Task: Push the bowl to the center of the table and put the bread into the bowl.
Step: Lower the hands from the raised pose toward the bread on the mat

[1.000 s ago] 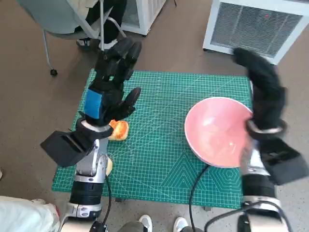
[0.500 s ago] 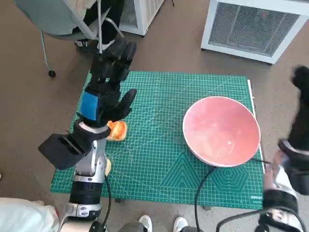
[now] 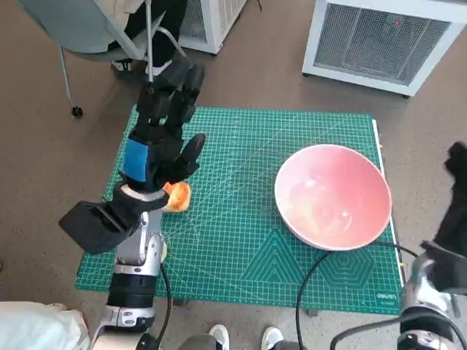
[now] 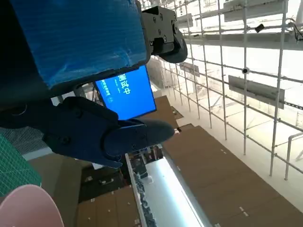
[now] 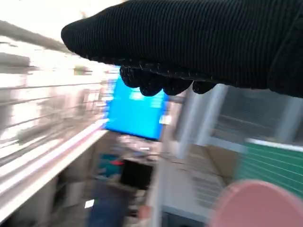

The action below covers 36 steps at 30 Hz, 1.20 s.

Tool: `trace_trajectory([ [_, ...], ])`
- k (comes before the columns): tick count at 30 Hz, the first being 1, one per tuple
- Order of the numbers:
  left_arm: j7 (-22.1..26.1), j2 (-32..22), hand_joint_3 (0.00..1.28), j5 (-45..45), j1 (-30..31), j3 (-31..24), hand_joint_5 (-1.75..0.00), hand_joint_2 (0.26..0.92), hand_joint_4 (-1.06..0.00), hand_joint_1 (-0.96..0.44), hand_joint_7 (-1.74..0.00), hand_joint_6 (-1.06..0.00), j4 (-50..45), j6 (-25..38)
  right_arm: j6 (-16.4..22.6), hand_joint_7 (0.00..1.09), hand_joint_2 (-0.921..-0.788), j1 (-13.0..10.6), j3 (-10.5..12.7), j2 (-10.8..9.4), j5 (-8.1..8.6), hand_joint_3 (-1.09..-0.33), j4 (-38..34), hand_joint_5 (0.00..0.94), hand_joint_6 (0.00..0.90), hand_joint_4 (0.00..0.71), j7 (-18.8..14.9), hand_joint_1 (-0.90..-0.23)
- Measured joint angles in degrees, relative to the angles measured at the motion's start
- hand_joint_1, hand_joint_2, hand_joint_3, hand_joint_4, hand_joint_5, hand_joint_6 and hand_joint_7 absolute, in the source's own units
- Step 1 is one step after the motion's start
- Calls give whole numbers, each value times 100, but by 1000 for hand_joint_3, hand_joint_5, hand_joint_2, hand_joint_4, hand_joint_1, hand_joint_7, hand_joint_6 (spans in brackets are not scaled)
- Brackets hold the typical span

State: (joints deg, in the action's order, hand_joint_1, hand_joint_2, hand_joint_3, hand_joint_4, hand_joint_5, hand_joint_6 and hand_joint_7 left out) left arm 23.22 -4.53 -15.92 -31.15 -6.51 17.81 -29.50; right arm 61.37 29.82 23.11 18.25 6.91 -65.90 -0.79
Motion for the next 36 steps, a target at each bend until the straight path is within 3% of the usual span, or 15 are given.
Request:
trace_trajectory([
  [3, 16, -1, 456, -11, 0, -6, 0, 921, -154, -371, -588, 1, 0, 0, -215, 388, -921, 1, 28, -111, 103, -838, -212, 1, 139, 299, -74, -501],
  [9, 21, -12, 456, -18, 1, -32, 0, 921, -153, -369, -586, 1, -1, 14, -814, 358, -921, 66, 142, -366, 434, -850, -496, 10, 151, 314, -483, -480],
  [13, 21, -15, 456, -18, 2, -42, 0, 921, -153, -366, -586, 1, -2, 26, -1088, 348, -921, 144, 167, -526, 521, -846, -585, 7, 161, 313, -649, -476],
  [28, 49, -128, 446, -37, 107, -112, -4, 921, -162, -373, -595, 1, -61, 78, -1929, 333, -921, 672, 71, -883, 405, -839, -810, 5, 180, 311, -550, -482],
  [36, 49, -202, 443, -55, 158, -139, -5, 921, -165, -361, -594, -2, -119, 110, -2258, 328, -921, 979, 20, -1070, 384, -832, -852, 9, 196, 324, -501, -523],
])
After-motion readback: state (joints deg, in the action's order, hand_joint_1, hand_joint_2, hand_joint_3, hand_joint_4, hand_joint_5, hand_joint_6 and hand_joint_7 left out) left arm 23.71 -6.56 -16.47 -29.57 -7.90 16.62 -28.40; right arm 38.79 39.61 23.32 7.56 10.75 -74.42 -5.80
